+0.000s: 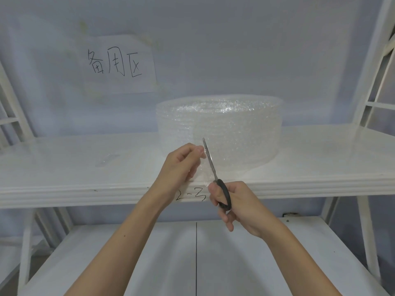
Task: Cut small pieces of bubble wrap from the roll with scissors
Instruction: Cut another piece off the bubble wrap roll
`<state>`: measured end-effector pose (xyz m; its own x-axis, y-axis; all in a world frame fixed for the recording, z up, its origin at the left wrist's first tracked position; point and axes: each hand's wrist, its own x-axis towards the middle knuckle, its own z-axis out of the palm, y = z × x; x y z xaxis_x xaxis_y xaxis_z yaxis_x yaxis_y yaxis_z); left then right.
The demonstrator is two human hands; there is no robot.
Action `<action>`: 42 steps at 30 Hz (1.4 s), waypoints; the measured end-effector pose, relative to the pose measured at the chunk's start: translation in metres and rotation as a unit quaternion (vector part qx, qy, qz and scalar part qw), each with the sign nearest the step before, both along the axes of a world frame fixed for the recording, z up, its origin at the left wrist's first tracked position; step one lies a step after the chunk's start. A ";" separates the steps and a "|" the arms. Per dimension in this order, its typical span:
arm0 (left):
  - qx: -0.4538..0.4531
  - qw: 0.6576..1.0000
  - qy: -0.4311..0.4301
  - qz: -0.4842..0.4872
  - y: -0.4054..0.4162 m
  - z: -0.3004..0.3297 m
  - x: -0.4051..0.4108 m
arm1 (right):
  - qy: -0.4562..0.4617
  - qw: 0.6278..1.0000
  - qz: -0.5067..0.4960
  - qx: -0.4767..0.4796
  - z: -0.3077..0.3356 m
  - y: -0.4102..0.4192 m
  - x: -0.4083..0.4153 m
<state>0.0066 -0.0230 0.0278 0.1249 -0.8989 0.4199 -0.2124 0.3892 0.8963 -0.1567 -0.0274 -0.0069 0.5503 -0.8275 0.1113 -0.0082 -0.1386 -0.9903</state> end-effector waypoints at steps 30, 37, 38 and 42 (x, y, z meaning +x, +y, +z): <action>-0.033 0.998 -0.005 0.045 -0.002 0.005 -0.019 | -0.006 0.999 0.032 0.016 0.015 0.001 -0.001; -0.028 0.999 -0.010 0.039 -0.003 0.007 -0.018 | -0.008 1.000 0.024 -0.003 0.015 -0.003 -0.007; -0.029 0.999 -0.012 0.035 -0.003 0.007 -0.018 | -0.007 1.000 0.025 -0.004 0.016 -0.004 -0.008; -0.033 0.999 -0.008 0.021 -0.001 0.006 -0.018 | -0.003 1.000 0.023 -0.013 0.015 -0.005 -0.010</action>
<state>-0.0116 -0.0243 0.0342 0.1549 -0.8637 0.4796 -0.2442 0.4369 0.8657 -0.1670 -0.0329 0.0086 0.5877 -0.7977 0.1352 0.0046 -0.1638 -0.9865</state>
